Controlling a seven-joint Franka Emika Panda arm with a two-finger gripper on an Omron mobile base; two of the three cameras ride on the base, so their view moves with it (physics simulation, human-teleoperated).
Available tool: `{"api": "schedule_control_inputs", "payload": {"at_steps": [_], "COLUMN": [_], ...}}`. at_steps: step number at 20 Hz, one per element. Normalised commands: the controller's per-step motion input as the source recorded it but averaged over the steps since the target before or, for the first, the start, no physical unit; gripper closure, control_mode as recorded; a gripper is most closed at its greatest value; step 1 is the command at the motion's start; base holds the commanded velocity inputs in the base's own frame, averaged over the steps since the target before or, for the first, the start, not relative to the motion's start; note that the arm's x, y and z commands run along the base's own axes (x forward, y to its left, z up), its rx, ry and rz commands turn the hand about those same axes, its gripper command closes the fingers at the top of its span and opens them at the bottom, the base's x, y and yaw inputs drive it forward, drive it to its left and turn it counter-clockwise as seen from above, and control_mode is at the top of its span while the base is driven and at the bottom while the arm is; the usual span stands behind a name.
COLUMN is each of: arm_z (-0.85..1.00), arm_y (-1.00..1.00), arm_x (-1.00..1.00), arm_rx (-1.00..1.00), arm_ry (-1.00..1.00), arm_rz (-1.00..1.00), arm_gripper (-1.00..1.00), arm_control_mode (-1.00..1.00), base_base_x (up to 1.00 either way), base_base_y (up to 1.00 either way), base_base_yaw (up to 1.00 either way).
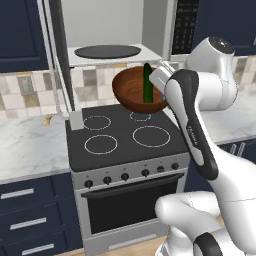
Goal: Pick the cucumber from the sink and place it in the bowl. Then pick the bowl and place it in the microwave. Then close the microwave door and press the start button.
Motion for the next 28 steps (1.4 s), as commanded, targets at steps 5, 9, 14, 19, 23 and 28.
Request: {"api": "schedule_control_inputs", "payload": {"at_steps": [5, 9, 14, 19, 23, 28], "arm_z": [0.0, 0.0, 0.0, 0.0, 0.06, 0.69], "arm_y": [0.0, 0.0, 0.0, 0.0, 0.0, 0.0], "arm_x": [0.0, 0.0, 0.0, 0.0, -0.16, -0.22], "arm_rx": [0.0, 0.0, 0.0, 0.0, 0.02, 0.05], "arm_ry": [0.0, 0.0, 0.0, 0.0, -0.03, -0.09], "arm_rz": [0.0, 0.0, 0.0, 0.0, 0.0, -0.03], "arm_gripper": [1.0, 1.0, 1.0, 1.0, 1.0, 1.0], "arm_control_mode": [1.0, 1.0, 1.0, 1.0, -1.0, -1.0], "base_base_x": [0.59, 0.08, -0.09, -0.16, -0.18, 0.0], "base_base_y": [-0.4, -0.27, 0.0, 0.01, 0.0, 0.0], "base_base_yaw": [0.21, 0.1, 0.0, 0.0, 0.0, 0.0]}}
